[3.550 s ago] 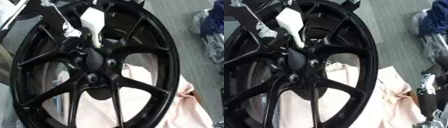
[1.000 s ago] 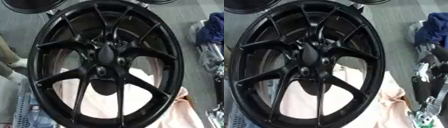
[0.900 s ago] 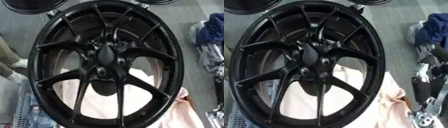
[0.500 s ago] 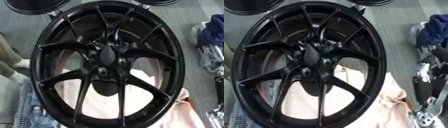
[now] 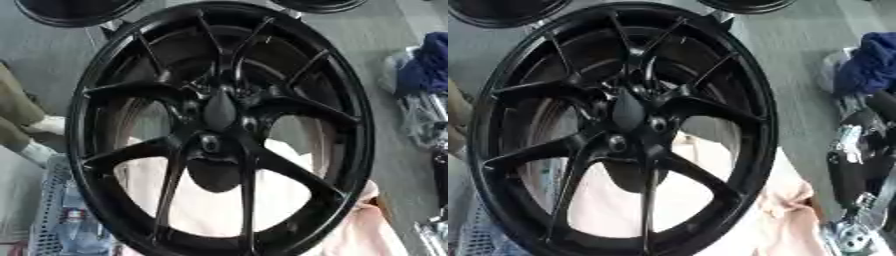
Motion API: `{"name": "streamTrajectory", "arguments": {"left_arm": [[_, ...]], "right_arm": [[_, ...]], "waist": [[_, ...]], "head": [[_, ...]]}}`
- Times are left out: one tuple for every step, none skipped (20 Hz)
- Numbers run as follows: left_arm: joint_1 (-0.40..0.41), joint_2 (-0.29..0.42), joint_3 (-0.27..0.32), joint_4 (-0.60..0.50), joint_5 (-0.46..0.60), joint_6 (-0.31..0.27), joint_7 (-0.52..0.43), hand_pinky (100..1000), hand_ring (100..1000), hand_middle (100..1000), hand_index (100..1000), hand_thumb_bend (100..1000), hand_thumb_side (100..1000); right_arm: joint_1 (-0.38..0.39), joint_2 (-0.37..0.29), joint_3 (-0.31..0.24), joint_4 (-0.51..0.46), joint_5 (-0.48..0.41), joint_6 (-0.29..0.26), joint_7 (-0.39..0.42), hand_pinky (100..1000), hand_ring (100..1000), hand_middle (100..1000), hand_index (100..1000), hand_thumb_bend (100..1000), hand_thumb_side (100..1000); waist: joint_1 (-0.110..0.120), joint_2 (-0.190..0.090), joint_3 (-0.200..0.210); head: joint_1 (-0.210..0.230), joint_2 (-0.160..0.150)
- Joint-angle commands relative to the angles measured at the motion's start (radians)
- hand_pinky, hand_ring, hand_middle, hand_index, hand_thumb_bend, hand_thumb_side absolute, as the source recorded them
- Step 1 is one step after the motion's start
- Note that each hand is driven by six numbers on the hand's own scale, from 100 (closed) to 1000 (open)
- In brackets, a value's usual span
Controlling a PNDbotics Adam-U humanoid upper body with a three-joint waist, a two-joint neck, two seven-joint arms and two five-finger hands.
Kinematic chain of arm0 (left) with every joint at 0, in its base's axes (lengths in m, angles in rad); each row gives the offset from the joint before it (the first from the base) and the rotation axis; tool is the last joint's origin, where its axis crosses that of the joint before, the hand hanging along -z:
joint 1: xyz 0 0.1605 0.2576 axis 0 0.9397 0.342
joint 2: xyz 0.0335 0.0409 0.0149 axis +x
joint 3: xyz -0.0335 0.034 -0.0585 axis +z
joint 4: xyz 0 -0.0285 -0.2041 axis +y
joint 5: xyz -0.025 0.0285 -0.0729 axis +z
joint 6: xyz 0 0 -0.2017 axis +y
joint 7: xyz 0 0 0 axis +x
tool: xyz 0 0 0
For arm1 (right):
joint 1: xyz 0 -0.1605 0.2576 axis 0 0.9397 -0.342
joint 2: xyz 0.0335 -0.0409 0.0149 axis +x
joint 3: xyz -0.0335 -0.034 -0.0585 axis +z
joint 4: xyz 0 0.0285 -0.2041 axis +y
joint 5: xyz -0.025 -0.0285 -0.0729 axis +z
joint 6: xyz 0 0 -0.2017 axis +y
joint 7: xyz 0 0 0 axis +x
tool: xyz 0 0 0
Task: Pull the pin out of the wheel hub.
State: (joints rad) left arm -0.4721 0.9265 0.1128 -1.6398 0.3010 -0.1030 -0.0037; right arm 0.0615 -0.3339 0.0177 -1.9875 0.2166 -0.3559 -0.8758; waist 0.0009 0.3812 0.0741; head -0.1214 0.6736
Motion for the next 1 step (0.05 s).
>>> {"name": "streamTrajectory", "arguments": {"left_arm": [[0.064, -0.050, 0.028, -0.223, 0.097, 0.035, 0.165, 830, 743, 652, 789, 100, 639]], "right_arm": [[-0.005, -0.021, -0.013, -0.012, 0.003, -0.037, -0.031, 510, 790, 748, 756, 100, 467]], "waist": [[-0.001, -0.025, 0.001]], "head": [[0.001, -0.020]]}}
